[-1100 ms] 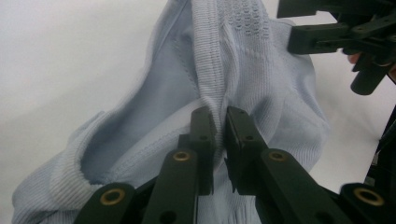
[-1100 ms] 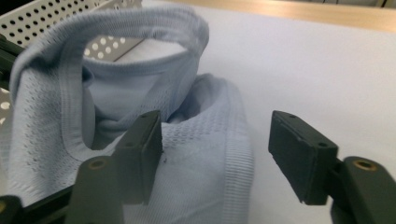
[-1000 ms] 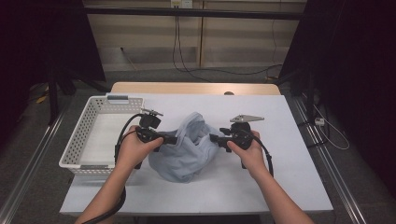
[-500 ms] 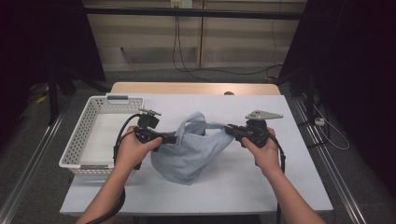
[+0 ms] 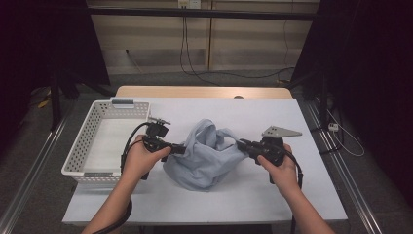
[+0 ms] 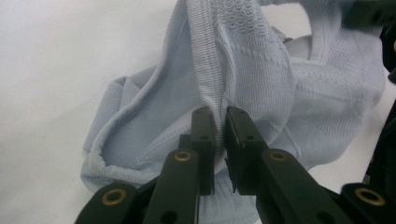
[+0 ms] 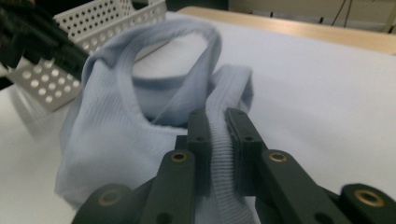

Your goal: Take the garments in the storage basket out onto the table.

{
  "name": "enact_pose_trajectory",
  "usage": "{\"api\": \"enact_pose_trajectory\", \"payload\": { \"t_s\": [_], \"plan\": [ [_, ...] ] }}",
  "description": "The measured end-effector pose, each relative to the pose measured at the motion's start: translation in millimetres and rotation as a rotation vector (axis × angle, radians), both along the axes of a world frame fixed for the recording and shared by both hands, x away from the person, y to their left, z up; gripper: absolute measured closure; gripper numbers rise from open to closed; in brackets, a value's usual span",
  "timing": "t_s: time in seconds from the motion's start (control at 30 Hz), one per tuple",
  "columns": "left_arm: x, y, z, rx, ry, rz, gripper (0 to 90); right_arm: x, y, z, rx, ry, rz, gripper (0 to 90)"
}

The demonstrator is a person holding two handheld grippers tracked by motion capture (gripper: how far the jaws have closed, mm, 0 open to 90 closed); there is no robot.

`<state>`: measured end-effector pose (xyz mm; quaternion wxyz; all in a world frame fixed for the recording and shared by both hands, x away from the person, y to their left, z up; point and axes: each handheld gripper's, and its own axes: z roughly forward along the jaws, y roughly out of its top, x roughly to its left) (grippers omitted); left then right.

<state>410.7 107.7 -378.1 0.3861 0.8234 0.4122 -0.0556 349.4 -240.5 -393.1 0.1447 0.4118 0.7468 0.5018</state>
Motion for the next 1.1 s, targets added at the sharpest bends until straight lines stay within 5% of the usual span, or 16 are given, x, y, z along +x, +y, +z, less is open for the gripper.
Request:
{"api": "enact_pose_trajectory", "payload": {
  "t_s": [0.37,0.57,0.73,1.1],
  "plan": [
    [7.4,-7.0,3.4,-0.004,0.002,0.004,67.5,-10.3,18.5,-23.0,-0.032,0.045,0.072,81.5],
    [13.1,-12.8,4.4,-0.038,-0.006,-0.005,45.7,-13.1,31.1,-29.7,-0.047,0.049,0.109,81.4],
    [24.9,-20.7,11.3,-0.038,-0.052,0.001,31.9,-13.1,33.8,-29.3,-0.049,0.044,0.111,81.3],
    [48.5,-47.7,21.1,-0.035,-0.089,-0.001,26.2,-11.2,33.2,-25.9,-0.046,0.041,0.119,81.2]
  ]
}}
